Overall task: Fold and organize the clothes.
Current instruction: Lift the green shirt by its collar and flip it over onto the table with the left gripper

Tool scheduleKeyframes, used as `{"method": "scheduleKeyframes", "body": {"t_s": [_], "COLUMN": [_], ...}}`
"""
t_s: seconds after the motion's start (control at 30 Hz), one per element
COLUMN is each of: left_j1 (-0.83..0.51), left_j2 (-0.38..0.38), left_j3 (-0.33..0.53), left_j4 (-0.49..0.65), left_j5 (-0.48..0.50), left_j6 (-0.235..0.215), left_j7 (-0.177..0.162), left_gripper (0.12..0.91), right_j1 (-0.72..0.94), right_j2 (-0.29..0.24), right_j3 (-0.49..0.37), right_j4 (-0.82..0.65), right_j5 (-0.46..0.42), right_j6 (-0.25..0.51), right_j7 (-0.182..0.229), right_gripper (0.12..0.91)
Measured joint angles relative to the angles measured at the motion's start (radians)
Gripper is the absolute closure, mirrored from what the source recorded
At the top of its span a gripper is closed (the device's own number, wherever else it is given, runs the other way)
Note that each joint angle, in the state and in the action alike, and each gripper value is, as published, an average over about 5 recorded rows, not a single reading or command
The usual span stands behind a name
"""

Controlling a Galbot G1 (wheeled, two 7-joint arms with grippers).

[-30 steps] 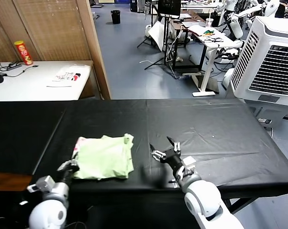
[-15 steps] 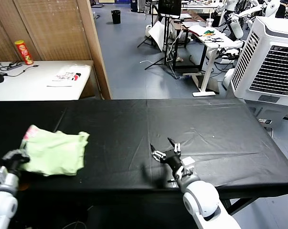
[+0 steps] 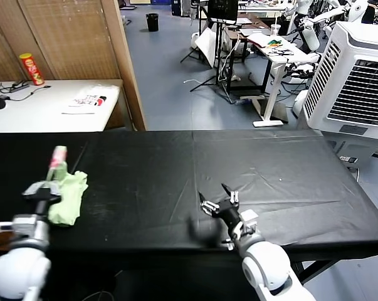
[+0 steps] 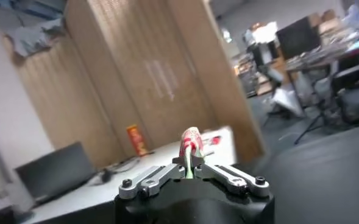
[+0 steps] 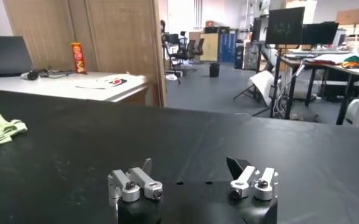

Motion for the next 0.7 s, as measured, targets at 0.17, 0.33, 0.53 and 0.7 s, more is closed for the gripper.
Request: {"method": "scheduleKeyframes", "body": {"t_s": [0.17,0.33,0.53,0.7], "left_j1": [-0.042,-0.054,-0.036,-0.014], "left_j2": [-0.072,-0.167,-0.252,-0.270], "left_j3": [0.183,0.339,0.449,0.471], "left_j4": [-0.033,-0.025,-0.022,-0.040], "left_j5": [-0.018,0.019,0.115,0.130], "left_j6": [0.050,0.049,0.022,-0.030], "left_j7": [-0.047,-0.051,0.015,0.046], "left_gripper": [0.880,0.877,0.655,0.372], "right_j1": [-0.023,-0.031,-0.009,0.029], "right_j2": [-0.018,-0.042,-0.047,-0.029], "right_j3": [0.030,0.049,0.031,-0.011], "right_j4": [0.020,0.034,0.024,-0.003], "right_j5": [0.032,0.073,0.130,0.202], "right_j6": [-0.001,-0.016,-0.049,-0.091], "right_j7": [-0.005,-0.004,-0.002,0.009], "right_gripper": [0.227,0.227,0.227,0.227]}}
